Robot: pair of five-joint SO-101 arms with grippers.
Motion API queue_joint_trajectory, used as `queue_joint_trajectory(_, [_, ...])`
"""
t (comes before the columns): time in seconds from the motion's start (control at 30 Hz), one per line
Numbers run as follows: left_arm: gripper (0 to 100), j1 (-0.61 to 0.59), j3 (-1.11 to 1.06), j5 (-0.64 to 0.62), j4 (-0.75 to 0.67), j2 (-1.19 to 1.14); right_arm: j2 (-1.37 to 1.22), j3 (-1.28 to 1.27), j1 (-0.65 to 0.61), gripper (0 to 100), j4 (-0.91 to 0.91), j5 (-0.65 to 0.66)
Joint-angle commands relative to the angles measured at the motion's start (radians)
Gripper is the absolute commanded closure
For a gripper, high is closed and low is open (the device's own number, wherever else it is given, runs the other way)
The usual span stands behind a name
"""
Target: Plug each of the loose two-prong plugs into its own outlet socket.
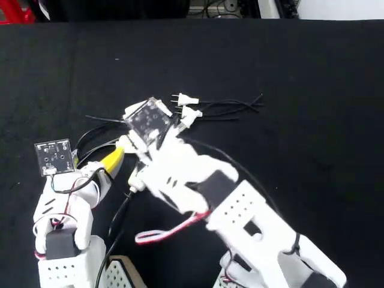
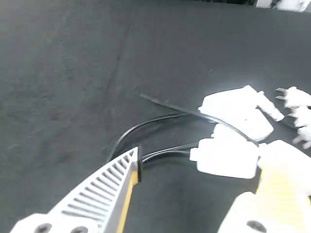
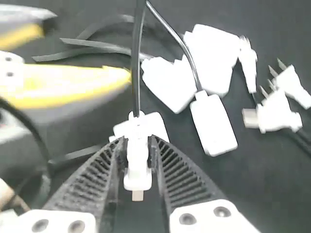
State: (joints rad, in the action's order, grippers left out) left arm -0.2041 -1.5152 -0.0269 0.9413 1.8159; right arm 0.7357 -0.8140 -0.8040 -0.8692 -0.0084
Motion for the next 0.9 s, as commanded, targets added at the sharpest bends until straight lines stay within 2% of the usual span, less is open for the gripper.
queue_joint_trajectory(0.0, [62, 0.059, 0.058, -0.041, -0.029, 0.005, 0.105, -0.070, -0.049, 98.7, 0.127, 0.032])
queue_joint_trajectory(0.3, [62, 0.154, 0.179, -0.052, 0.005, 0.005, 0.369, -0.375, -0.087, 98.7, 0.272, 0.112])
queue_joint_trajectory(0.57, [62, 0.288, 0.302, -0.078, 0.120, 0.005, 0.403, -0.406, -0.014, 98.7, 0.315, 0.112])
queue_joint_trajectory(0.73, [62, 0.185, 0.292, -0.072, 0.120, 0.005, 0.409, -0.404, 0.009, 98.7, 0.307, 0.112])
queue_joint_trajectory(0.87, [61, -0.012, 0.286, -0.072, 0.129, 0.005, 0.401, -0.404, 0.011, 98.7, 0.307, 0.109])
